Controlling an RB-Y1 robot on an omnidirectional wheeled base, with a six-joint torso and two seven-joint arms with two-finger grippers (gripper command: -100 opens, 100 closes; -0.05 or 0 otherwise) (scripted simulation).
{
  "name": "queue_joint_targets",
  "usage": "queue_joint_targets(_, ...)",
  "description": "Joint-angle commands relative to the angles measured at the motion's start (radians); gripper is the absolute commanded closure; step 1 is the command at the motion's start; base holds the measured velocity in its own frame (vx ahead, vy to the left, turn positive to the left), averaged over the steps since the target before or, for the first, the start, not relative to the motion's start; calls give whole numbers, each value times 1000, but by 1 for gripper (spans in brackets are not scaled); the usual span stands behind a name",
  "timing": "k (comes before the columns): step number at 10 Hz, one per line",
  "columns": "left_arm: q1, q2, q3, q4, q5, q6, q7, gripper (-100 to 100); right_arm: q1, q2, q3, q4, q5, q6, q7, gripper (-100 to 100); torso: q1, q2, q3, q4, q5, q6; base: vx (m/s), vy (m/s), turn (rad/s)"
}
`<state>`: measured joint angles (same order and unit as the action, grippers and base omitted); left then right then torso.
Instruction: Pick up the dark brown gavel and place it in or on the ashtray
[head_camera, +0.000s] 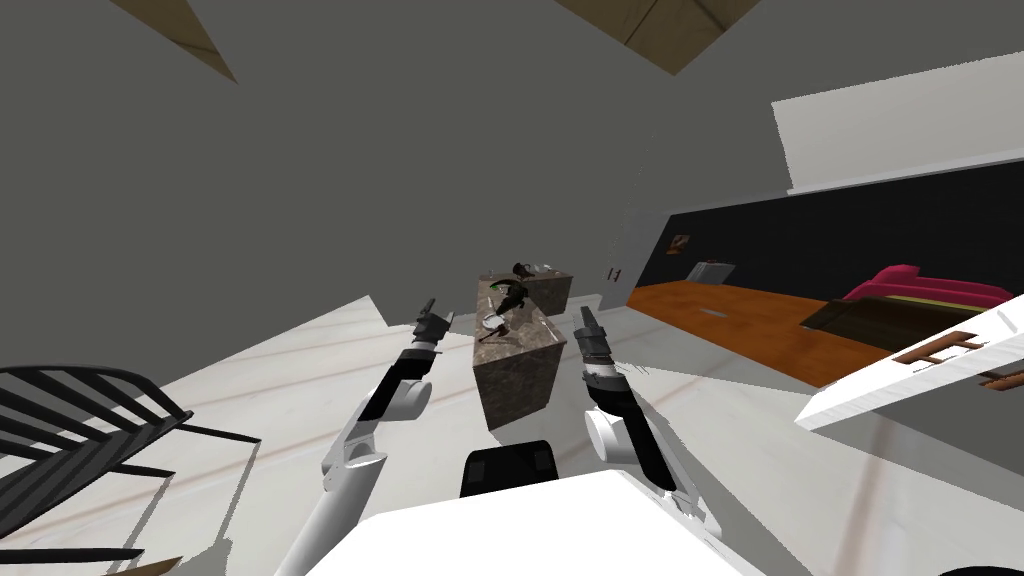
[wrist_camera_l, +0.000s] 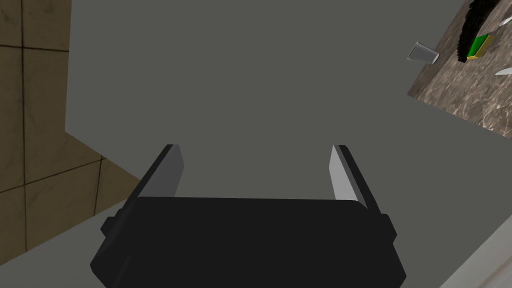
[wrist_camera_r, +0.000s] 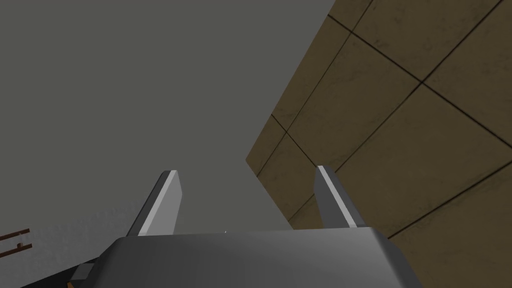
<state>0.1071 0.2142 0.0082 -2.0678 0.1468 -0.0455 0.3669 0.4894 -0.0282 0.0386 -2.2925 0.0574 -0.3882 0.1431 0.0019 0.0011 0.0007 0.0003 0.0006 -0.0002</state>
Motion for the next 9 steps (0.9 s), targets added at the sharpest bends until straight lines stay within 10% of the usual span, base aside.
queue_joint_targets(1,-48,0,0,34,21,50,21,-100,0,0,0,0,0,0,0,0,0,0,0,0,0,0,-27,31,-21)
queue_joint_targets(9,-168,-12,-1,126,72,276,64,-100,0,0,0,0,0,0,0,0,-1,-1,0,0,0,0,-16,19,-14)
